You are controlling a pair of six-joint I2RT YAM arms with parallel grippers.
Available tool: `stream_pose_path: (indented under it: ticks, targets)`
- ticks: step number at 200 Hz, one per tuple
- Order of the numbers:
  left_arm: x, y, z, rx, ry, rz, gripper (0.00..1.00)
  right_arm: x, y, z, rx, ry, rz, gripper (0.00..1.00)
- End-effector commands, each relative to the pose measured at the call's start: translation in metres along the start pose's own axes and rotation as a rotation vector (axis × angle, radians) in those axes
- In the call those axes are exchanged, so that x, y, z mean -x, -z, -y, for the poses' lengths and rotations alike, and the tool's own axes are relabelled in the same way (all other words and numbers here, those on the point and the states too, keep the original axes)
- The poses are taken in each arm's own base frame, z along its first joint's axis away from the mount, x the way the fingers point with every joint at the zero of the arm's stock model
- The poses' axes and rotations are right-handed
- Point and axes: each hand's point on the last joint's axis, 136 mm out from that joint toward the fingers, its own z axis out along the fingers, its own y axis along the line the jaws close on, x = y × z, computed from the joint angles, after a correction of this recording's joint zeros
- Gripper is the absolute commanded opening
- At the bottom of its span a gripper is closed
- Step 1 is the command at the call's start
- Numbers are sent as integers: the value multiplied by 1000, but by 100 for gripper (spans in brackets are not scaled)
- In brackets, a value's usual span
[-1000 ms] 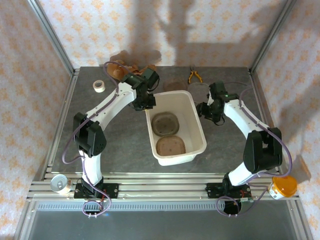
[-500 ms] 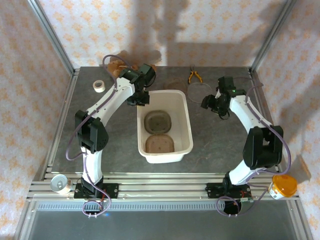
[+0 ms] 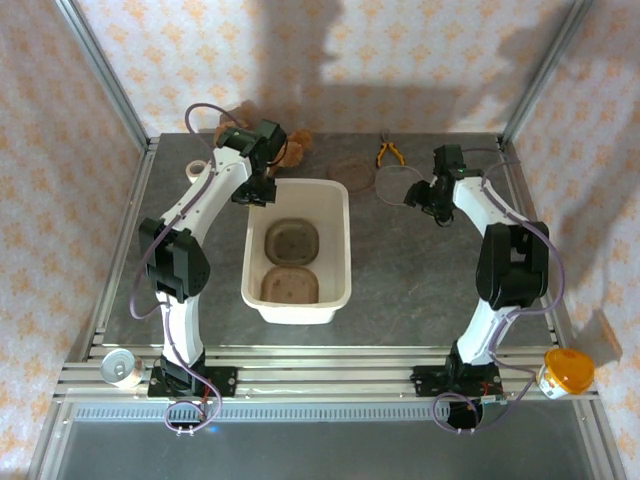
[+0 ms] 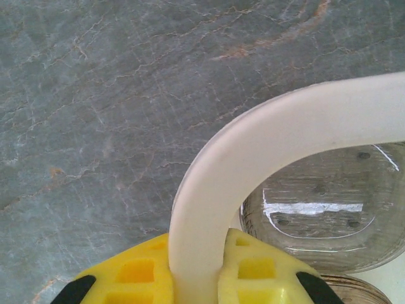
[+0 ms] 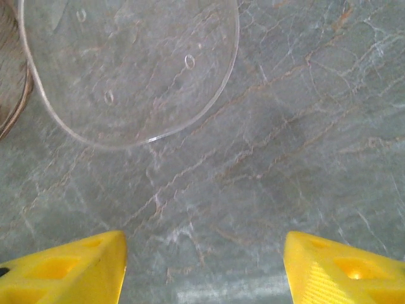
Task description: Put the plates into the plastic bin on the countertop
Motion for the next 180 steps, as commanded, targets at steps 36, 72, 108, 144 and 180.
stream_pose_path:
  ticks: [36,72,108,144,180]
  targets:
    - [-7,-1,-27,102,14,-9,20,34,-26,7,-26,-72,47,63]
    - [-5,6,-32,110,32,42,33,45,-43,9,-35,-84,43,59]
    - [6,35,-33,54,65,165,44,53,-58,10,-51,-91,40,52]
    - [8,43,-28,13,69,176,46,60,-72,13,-69,-94,33,45]
    - [12,53,-25,-21,75,209,47,67,-77,11,-68,-87,32,36]
